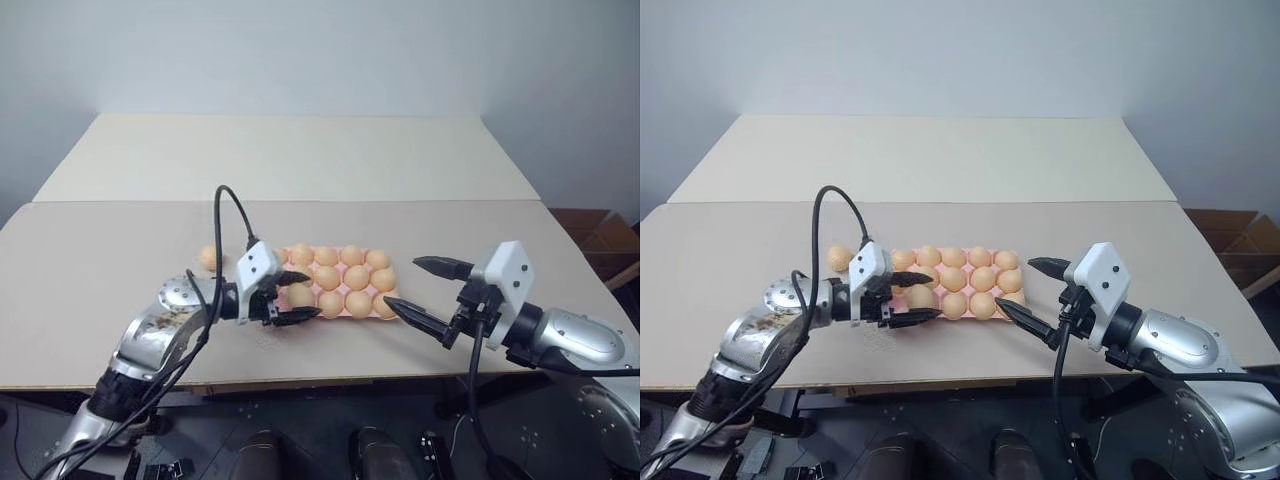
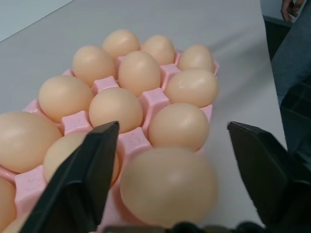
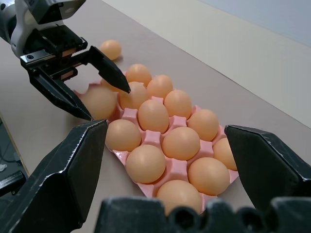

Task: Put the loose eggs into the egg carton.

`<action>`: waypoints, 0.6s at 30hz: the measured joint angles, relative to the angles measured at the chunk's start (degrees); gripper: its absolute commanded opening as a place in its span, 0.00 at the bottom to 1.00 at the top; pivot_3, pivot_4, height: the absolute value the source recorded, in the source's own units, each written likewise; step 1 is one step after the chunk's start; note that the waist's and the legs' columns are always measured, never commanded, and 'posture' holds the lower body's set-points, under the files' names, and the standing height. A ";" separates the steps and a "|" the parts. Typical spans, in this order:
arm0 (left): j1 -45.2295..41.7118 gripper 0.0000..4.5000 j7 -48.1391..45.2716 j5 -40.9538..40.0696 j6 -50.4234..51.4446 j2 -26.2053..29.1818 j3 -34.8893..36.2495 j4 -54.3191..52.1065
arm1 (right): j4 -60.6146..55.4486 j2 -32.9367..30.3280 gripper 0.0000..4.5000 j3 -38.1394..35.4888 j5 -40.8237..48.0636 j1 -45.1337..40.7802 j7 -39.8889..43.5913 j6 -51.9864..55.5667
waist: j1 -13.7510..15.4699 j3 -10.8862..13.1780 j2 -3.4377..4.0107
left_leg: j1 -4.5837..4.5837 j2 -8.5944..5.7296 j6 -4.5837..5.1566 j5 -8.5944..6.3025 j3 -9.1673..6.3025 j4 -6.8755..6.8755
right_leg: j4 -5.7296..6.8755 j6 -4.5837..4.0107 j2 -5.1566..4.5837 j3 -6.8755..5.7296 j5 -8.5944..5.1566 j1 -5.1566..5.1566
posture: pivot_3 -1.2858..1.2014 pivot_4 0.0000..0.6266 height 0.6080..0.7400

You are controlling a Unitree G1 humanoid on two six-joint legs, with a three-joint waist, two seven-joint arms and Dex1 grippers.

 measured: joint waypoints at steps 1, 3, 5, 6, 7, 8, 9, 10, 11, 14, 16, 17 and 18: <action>0.00 1.00 0.03 0.00 -0.01 0.06 0.00 -0.04 | -0.20 0.00 1.00 -0.01 0.02 0.23 -0.23 0.00 | -0.03 0.00 0.00 | 0.00 0.00 0.00 0.00 0.00 0.00 | -0.01 0.00 -0.01 0.01 0.00 0.00 | 0.52 0.24 1.00; 0.03 1.00 0.44 0.03 -0.01 0.43 0.24 -0.39 | -0.24 0.01 1.00 -0.02 0.07 0.58 -0.50 0.00 | -0.06 0.00 0.00 | -0.02 0.00 0.00 0.00 -0.01 -0.01 | -0.02 0.00 -0.01 0.01 0.00 -0.02 | 0.52 0.24 1.00; 0.08 1.00 1.31 -0.19 -0.06 0.89 1.95 -1.52 | -0.25 0.02 1.00 -0.04 0.20 0.59 -0.55 0.00 | -0.06 0.00 0.00 | -0.02 0.00 0.00 0.00 -0.02 -0.01 | -0.02 0.00 -0.01 0.00 0.00 -0.02 | 0.52 0.24 1.00; 0.18 1.00 1.65 -0.86 0.07 1.17 3.55 -2.30 | -0.26 0.02 1.00 -0.05 0.25 0.59 -0.53 0.00 | -0.08 0.00 0.00 | -0.02 0.01 0.00 0.00 -0.03 -0.01 | -0.02 0.00 0.00 0.00 0.00 -0.03 | 0.52 0.24 1.00; 0.42 1.00 1.76 -2.07 0.33 1.89 5.82 -3.27 | -0.27 0.01 1.00 -0.05 0.32 0.55 -0.49 0.00 | -0.16 0.00 0.00 | -0.02 0.03 0.00 0.00 -0.04 -0.01 | -0.01 0.00 0.01 0.00 0.00 -0.04 | 0.52 0.24 1.00; 0.71 1.00 1.74 -3.40 0.60 2.94 8.34 -4.10 | -0.25 0.01 1.00 -0.07 0.35 0.53 -0.46 -0.01 | -0.26 0.00 0.00 | 0.00 0.05 0.00 0.00 -0.06 -0.02 | 0.00 0.00 0.01 0.00 0.00 -0.04 | 0.52 0.24 1.00; 1.16 1.00 1.47 -4.68 1.05 4.30 11.00 -4.84 | -0.23 0.01 1.00 -0.08 0.37 0.48 -0.40 -0.01 | -0.36 0.00 0.01 | 0.02 0.05 0.00 0.00 -0.07 -0.03 | 0.01 -0.01 0.01 0.00 -0.01 -0.04 | 0.52 0.24 1.00; 1.89 1.00 1.13 -5.53 1.21 5.47 12.88 -5.25 | -0.18 -0.02 1.00 -0.10 0.40 0.42 -0.34 -0.02 | -0.41 0.00 0.01 | 0.04 0.05 0.00 0.00 -0.07 -0.04 | 0.00 -0.01 0.01 0.00 -0.01 -0.03 | 0.52 0.24 1.00; 4.66 1.00 -0.01 -6.82 1.20 7.80 16.24 -6.10 | -0.16 -0.07 1.00 -0.10 0.43 0.19 -0.01 -0.07 | -0.80 0.00 0.01 | 0.06 0.06 0.00 -0.01 -0.08 -0.08 | 0.01 -0.02 0.02 0.03 -0.02 -0.04 | 0.52 0.24 1.00; 13.03 1.00 -2.69 -7.85 0.80 13.19 24.76 -5.32 | 0.47 -0.68 1.00 -0.23 0.42 -0.22 1.63 -0.13 | -1.21 0.01 0.03 | 0.07 0.08 0.00 -0.01 -0.11 -0.11 | 0.01 -0.04 0.01 0.04 -0.03 -0.07 | 0.52 0.24 1.00; 18.33 1.00 -3.27 -7.79 -0.08 15.11 30.36 -4.34 | 1.30 -1.09 1.00 -0.16 0.37 -0.92 2.84 -0.31 | -1.06 0.02 0.03 | 0.08 0.09 0.00 -0.01 -0.10 -0.11 | 0.00 -0.06 -0.02 0.02 -0.04 -0.08 | 0.52 0.24 1.00; 20.73 1.00 -3.34 -7.71 -0.27 15.64 33.00 -3.85 | 1.87 -1.40 1.00 -0.13 0.30 -1.16 3.51 -0.45 | -0.96 0.02 0.04 | 0.09 0.08 0.00 -0.01 -0.09 -0.10 | -0.01 -0.19 -0.05 0.01 -0.12 -0.07 | 0.52 0.24 1.00; 23.08 1.00 -3.21 -7.64 -0.45 15.75 35.70 -3.52 | 2.59 -1.62 1.00 -0.04 0.22 -1.44 4.26 -0.54 | -0.83 0.02 0.03 | 0.09 0.07 0.00 -0.01 -0.08 -0.09 | -0.01 -0.28 -0.08 0.01 -0.18 -0.06 | 0.52 0.24 1.00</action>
